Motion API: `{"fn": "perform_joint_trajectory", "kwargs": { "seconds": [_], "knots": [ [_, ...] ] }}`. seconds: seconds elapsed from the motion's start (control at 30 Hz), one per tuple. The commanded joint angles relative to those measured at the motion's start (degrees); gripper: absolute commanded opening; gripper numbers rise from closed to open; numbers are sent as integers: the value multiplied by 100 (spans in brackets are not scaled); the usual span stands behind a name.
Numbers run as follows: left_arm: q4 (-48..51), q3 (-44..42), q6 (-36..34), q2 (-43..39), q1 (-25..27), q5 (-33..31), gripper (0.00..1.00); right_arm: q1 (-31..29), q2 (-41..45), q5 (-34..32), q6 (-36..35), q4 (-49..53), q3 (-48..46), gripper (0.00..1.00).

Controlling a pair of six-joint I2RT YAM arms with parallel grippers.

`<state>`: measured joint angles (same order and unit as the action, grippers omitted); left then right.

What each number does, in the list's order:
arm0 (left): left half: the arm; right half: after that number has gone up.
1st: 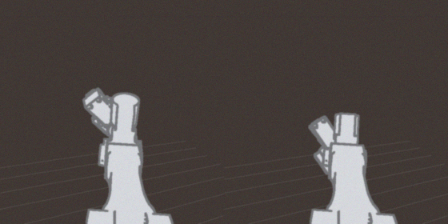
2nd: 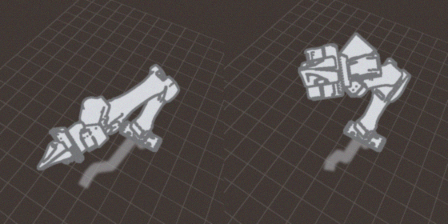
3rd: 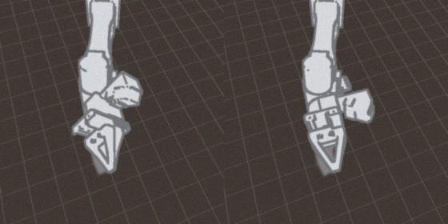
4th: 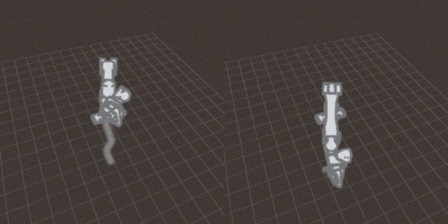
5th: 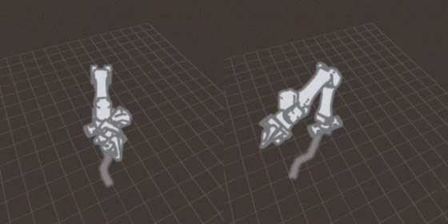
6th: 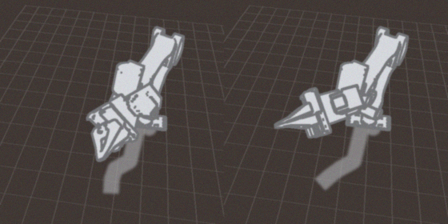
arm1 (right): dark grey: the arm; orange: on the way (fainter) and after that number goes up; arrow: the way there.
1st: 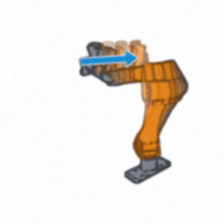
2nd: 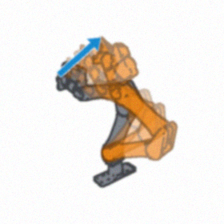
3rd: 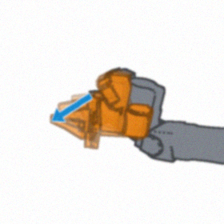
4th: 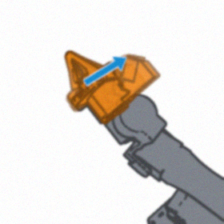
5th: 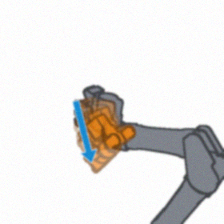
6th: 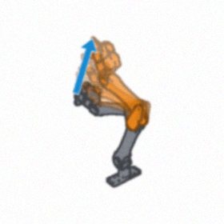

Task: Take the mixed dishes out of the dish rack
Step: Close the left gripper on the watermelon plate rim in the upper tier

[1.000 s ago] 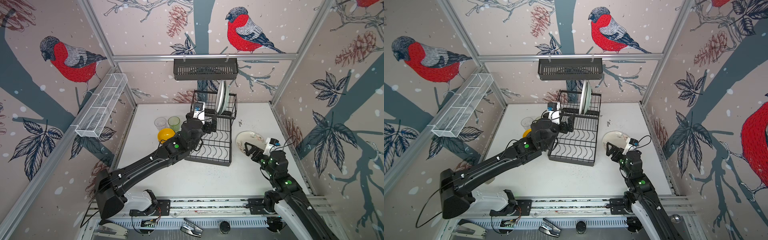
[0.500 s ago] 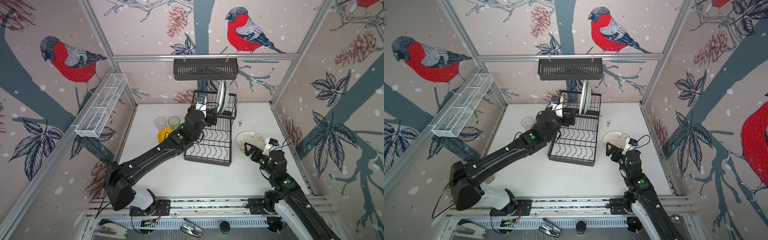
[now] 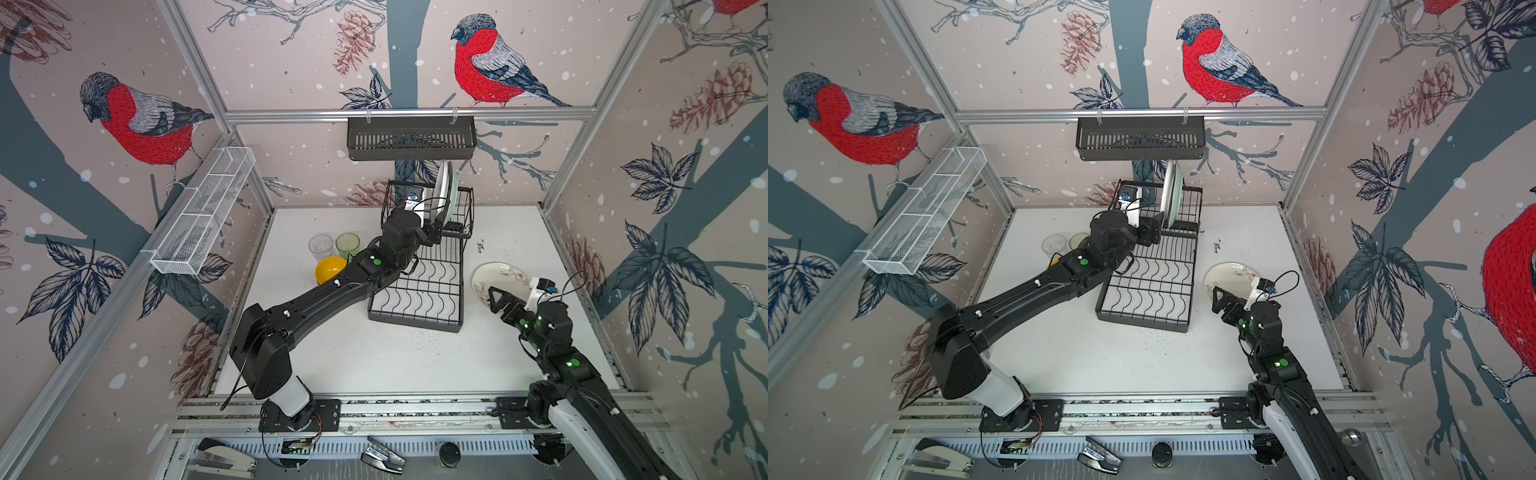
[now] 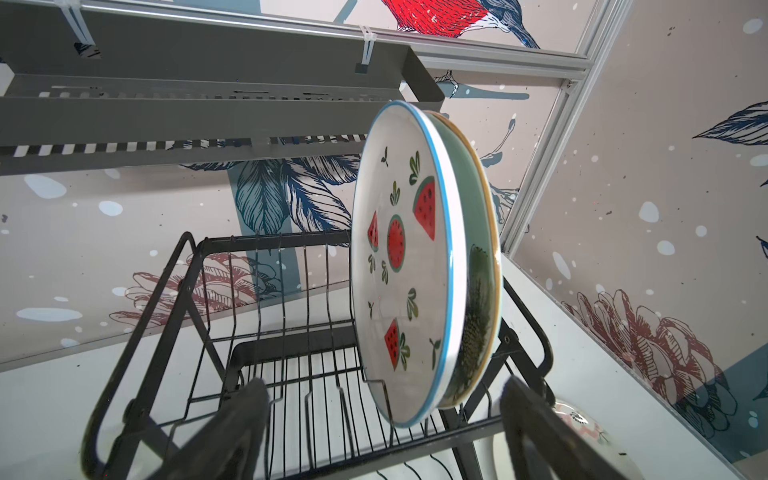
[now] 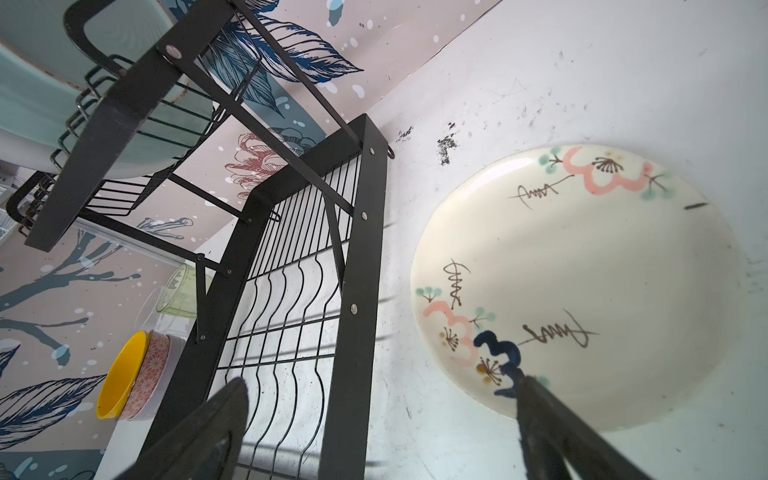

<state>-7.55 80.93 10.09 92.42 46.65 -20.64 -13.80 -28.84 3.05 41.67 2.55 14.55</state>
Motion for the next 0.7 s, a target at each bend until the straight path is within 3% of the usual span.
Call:
{"fn": "perform_joint_trajectory", "kwargs": {
  "seconds": [0.0, 0.3, 0.47, 0.67],
  "knots": [
    [-161, 145, -137, 148, -16, 141, 83, 27, 1, -29, -33, -98, -18, 100],
    [43, 651, -283, 618, -36, 157, 68, 183, 19, 55, -19, 26, 24, 99],
    [67, 830, -354, 785, -35, 157, 67, 238, 18, 90, -27, 44, 4, 99],
    [302, 1131, -349, 1019, -51, 216, 57, 297, 30, 149, -45, 95, 13, 99]
  ]
}}
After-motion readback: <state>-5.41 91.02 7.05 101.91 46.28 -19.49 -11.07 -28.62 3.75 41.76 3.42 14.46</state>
